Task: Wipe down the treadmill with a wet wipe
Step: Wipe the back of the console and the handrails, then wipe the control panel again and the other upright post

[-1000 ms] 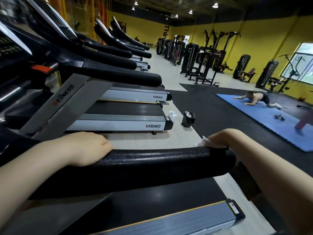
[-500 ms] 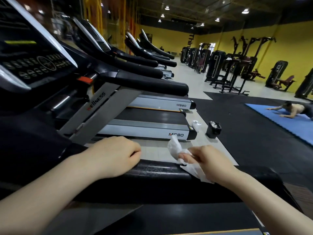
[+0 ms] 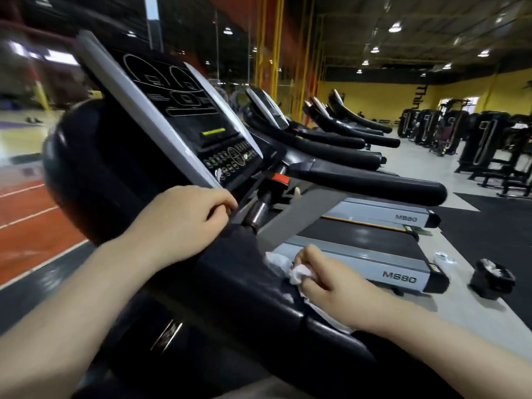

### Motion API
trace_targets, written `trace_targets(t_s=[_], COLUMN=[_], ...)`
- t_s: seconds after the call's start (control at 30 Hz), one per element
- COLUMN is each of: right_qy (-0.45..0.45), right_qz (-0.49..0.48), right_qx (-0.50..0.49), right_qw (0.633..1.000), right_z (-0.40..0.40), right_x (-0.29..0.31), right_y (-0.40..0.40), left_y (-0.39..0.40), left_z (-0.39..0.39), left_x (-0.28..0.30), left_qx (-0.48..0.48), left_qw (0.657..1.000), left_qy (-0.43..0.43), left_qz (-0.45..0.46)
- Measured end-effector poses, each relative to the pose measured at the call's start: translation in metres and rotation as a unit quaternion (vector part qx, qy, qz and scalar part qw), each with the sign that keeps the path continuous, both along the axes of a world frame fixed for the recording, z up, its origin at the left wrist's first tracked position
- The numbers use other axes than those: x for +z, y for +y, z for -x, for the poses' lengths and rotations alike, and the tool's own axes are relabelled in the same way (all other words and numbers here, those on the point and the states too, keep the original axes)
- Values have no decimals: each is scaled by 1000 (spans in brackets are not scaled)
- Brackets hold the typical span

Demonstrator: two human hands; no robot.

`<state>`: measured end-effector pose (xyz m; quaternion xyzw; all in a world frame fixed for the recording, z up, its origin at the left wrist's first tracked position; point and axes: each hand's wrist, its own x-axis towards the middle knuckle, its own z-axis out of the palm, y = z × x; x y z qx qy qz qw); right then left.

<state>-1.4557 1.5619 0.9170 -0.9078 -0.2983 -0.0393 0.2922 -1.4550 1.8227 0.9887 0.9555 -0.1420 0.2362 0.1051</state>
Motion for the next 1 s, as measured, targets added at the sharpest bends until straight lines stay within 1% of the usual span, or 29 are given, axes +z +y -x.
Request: trace_targets(t_s=[0.13,0.23,0.3,0.33,0.37,0.43,0.47,0.53,0.67,0.7,0.77,0.8,0.87,0.93,1.0], right_qy=[-35,-34,-20,-16,-36,-127,-150,-136,-117,-119,-115,-102,-59,-8,41], right_qz=[-90,-144,-144,-138,-117,-21,28,59,99,134,228,248,250,224,139], right_qx=[49,71,46,28,7,-29,-29,-21,-119,-117,-44,-4,41,57,57], right_qw=[994,986,988,990,992,991,988,989,981,977,966,963,965,973,988], right_z=[-31,-65,-95,-111,-127,-157,-168,-188,-223,-222,-208,-197,-189,-188,-180], right_x=[16,13,8,3,-1,-6,-7,-4,8,11,15,18,22,34,45], right_y=[65,100,111,113,112,108,108,109,120,125,133,135,122,108,105], left_y=[72,100,106,106,107,105,104,104,106,107,109,110,111,112,112], left_z=[-17,-31,-37,-38,-39,-40,-39,-40,-39,-39,-39,-40,-41,-42,-41], left_x=[19,20,10,3,-4,-11,-12,-14,-16,-16,-17,-17,-17,-17,-18], left_qx=[44,57,54,57,60,63,63,64,40,30,18,17,15,10,-7], left_qw=[997,996,996,995,994,989,987,984,982,982,982,982,981,980,976], left_qy=[-62,-68,-66,-77,-94,-128,-140,-160,-174,-176,-181,-182,-186,-193,-206], left_qz=[6,4,-3,-7,0,36,45,48,59,57,52,49,48,52,66])
